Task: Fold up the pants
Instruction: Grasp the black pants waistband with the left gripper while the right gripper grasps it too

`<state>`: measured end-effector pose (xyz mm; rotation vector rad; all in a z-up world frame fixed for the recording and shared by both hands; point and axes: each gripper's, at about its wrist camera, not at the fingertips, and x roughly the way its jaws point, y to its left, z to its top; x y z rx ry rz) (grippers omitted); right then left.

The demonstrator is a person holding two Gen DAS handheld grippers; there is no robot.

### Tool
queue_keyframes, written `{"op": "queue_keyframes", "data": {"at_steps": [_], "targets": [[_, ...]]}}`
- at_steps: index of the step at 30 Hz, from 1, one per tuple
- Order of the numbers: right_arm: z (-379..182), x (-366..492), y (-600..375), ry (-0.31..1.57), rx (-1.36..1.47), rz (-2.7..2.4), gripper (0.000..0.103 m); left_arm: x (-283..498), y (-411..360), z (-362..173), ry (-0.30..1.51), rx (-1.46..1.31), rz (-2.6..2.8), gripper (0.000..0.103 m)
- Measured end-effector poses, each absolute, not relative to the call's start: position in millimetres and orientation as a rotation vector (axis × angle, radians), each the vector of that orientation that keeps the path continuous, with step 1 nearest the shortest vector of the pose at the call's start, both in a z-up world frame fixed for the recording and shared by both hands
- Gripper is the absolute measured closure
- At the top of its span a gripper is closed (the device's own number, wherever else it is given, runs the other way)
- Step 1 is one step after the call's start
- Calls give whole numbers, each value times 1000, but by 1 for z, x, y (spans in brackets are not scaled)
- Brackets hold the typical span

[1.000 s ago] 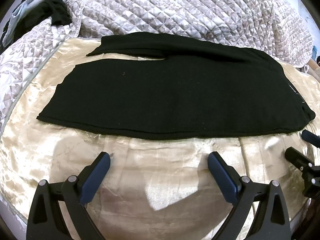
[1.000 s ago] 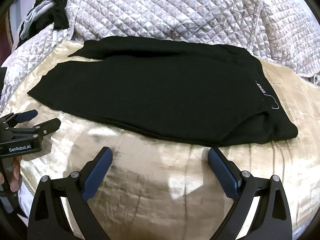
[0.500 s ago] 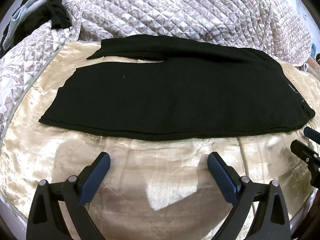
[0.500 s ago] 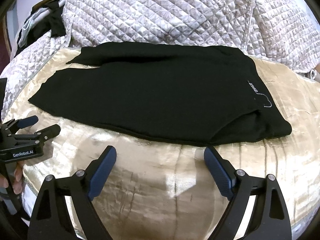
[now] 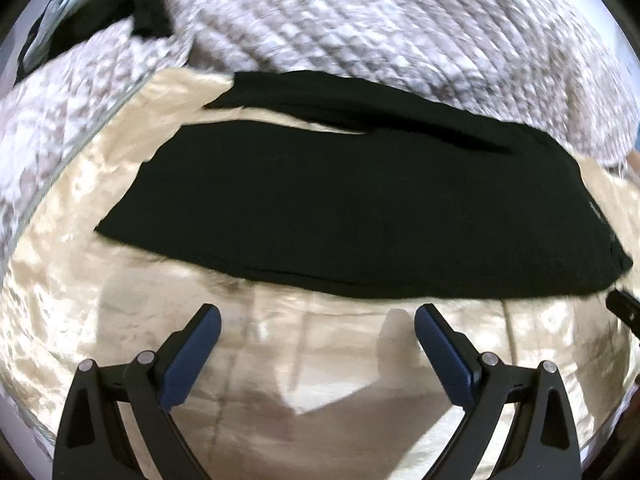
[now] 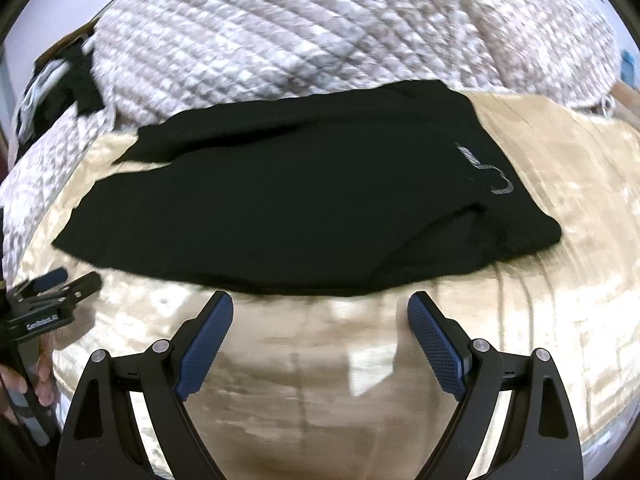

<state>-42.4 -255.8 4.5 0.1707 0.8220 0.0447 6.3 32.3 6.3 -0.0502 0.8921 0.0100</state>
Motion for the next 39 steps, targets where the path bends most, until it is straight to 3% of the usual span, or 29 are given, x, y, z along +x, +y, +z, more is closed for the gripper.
{"op": "queue_keyframes", "data": {"at_steps": [15, 17, 18, 23, 26, 28, 30, 35, 39], "targets": [[3, -16, -328, 783, 537, -20, 14, 43, 80, 5, 890, -363, 17, 5], [3, -11, -336, 768, 583, -28, 20, 49, 86, 5, 877, -396, 16, 6], [2, -9, -340, 764, 598, -38, 24, 51, 88, 4, 868, -397, 23, 10], [-4, 4, -365, 748, 696, -87, 63, 63, 99, 0, 831, -395, 87, 27], [-7, 6, -372, 742, 723, -104, 76, 68, 113, -2, 816, -427, 143, 60], [-8, 8, -377, 738, 745, -105, 80, 69, 124, -6, 815, -457, 184, 93], [-9, 10, -380, 739, 762, -107, 84, 72, 130, -10, 818, -487, 181, 98], [-3, 6, -384, 731, 779, -106, 99, 62, 128, 4, 796, -487, 175, 99], [14, -13, -387, 707, 800, -83, 101, 36, 130, 24, 770, -489, 147, 100]]}}
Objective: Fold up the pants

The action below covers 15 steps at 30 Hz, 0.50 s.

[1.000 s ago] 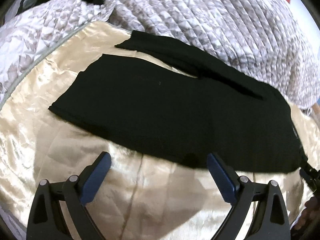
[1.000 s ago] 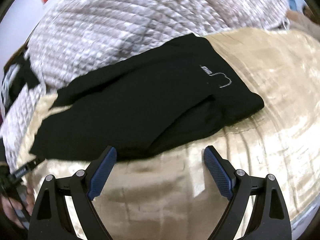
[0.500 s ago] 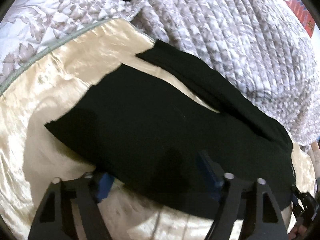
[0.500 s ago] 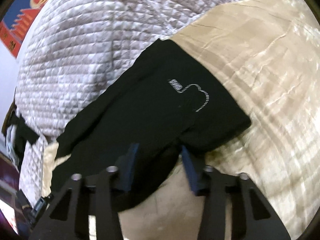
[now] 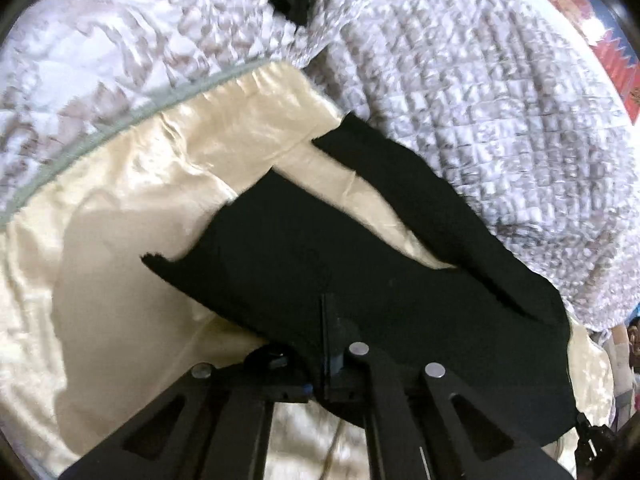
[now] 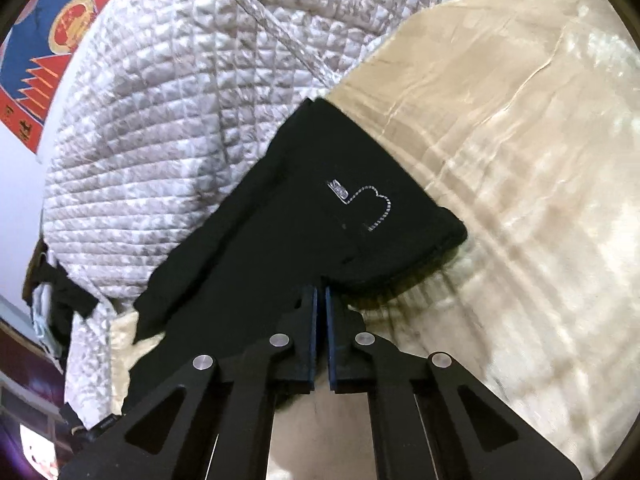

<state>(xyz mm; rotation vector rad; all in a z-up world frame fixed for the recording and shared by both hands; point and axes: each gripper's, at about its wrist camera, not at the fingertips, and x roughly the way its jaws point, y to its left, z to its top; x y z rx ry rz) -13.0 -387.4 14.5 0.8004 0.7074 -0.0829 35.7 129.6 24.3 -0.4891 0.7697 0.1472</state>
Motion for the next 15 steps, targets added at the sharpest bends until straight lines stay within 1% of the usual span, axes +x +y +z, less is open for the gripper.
{"op": "queue_keyframes", "data": {"at_steps": [4, 9, 12, 15], "targets": [[31, -44, -387, 694, 767, -60, 101, 5, 128, 37, 755, -446, 117, 100], [30, -78, -393, 697, 830, -47, 101, -28, 136, 43, 740, -437, 100, 100], [34, -96, -388, 702, 797, -51, 101, -34, 138, 35, 760, -407, 111, 99], [22, -106, -391, 730, 813, -70, 101, -35, 140, 33, 783, -413, 106, 99]]}}
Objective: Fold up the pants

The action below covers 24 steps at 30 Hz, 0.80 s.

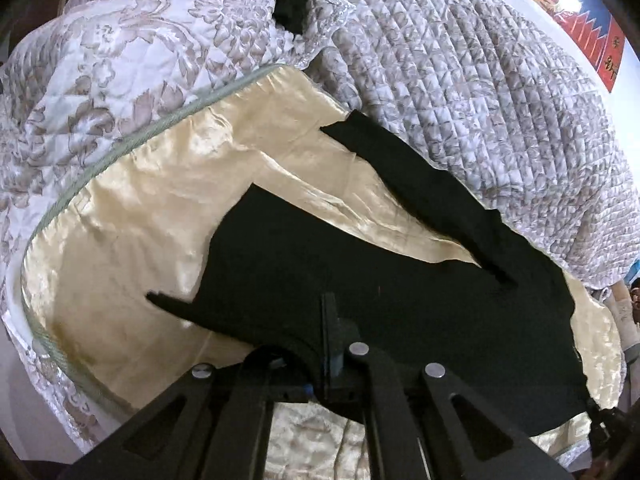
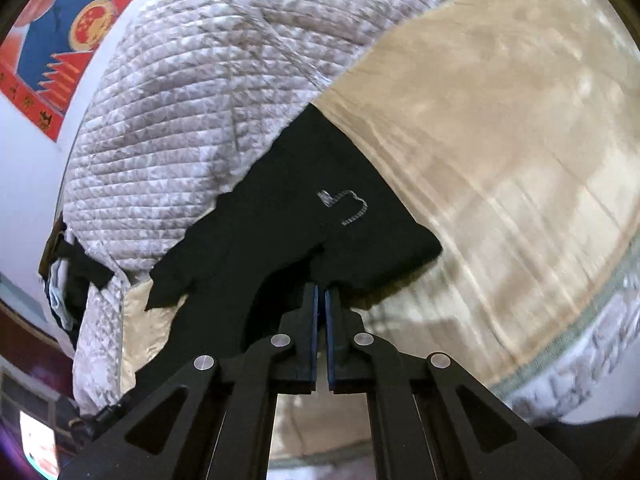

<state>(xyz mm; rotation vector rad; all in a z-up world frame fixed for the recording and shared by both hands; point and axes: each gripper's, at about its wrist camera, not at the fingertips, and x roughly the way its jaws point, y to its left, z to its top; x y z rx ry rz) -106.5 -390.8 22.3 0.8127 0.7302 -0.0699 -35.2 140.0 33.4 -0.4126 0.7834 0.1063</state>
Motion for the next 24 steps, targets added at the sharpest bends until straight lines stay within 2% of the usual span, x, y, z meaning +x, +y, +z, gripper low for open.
{"op": "queue_keyframes", "data": {"at_steps": [3, 6, 7, 9, 10, 13, 17, 19, 21, 24], "targets": [[20, -118, -394, 733, 831, -75, 101, -43, 137, 38, 765, -384, 92, 99], [19, -122, -394, 756, 778, -107, 101, -34, 135, 18, 864, -360, 135, 98], [11, -120, -396, 788, 785, -116, 101, -32, 136, 12, 903, -353, 159, 94], [-5, -115, -395, 873, 797, -111, 101, -37, 140, 14, 903, -371, 173, 91], [-7, -117, -394, 887, 787, -123, 99, -41, 142, 18, 898, -367, 198, 85], [7, -128, -391, 876, 725, -188, 84, -59, 149, 32, 847, -333, 318, 82], [38, -144, -394, 793, 615, -266, 83, -64, 149, 49, 798, -336, 336, 82], [53, -137, -384, 744, 518, -232, 80, -60, 138, 55, 773, -319, 263, 70], [58, -124, -369, 746, 446, -188, 79, -53, 121, 55, 772, -296, 174, 65], [52, -99, -340, 773, 357, -66, 79, -44, 102, 39, 821, -229, 104, 65]]}}
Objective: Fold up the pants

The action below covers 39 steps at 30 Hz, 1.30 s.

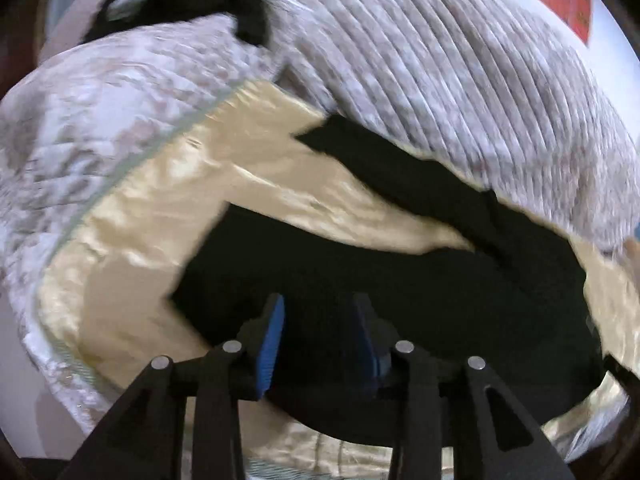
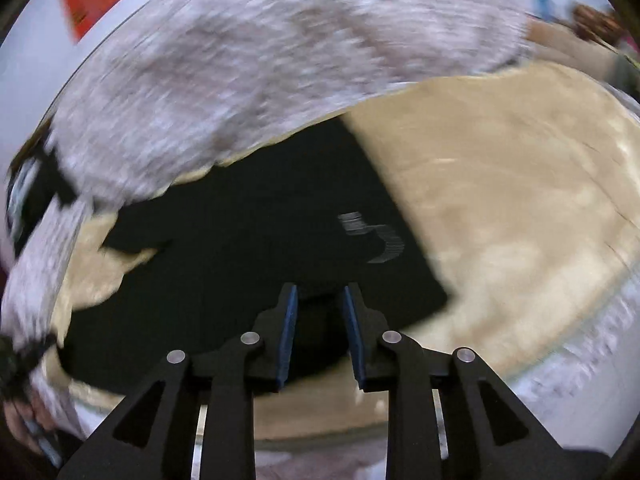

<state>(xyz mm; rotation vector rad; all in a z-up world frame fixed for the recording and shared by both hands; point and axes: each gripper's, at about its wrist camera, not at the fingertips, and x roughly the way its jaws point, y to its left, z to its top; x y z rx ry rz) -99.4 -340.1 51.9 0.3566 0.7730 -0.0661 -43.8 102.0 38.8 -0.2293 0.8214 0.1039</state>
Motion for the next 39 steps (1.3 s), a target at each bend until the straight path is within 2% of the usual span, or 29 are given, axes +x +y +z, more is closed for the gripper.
{"op": "queue_keyframes", "data": {"at_steps": [3, 5, 7, 12, 15, 23, 26, 32, 39], "targets": [[23, -78, -319, 877, 274, -11, 79, -41, 103, 13, 929, -200, 135, 65], [4, -73, -319, 951, 264, -22, 77, -46, 100, 15, 908, -173, 137, 65], [8, -79, -324, 928, 282, -32, 71, -46, 98, 19, 911, -157, 153, 65], [24, -81, -321, 885, 236, -40, 69, -34, 86, 22, 918, -134, 142, 64], [32, -71, -314, 862, 213, -19, 65, -21, 76, 25, 906, -90, 138, 64], [45, -36, -313, 859, 97, -72, 64, 19, 75, 40, 867, -7, 165, 61], [45, -32, -326, 842, 151, -71, 64, 33, 77, 35, 859, 29, 188, 61], [10, -16, -334, 940, 159, -96, 64, 47, 88, 5, 934, 65, 267, 61], [18, -21, -359, 887, 253, -196, 64, 42, 89, 17, 901, 6, 289, 61]]}}
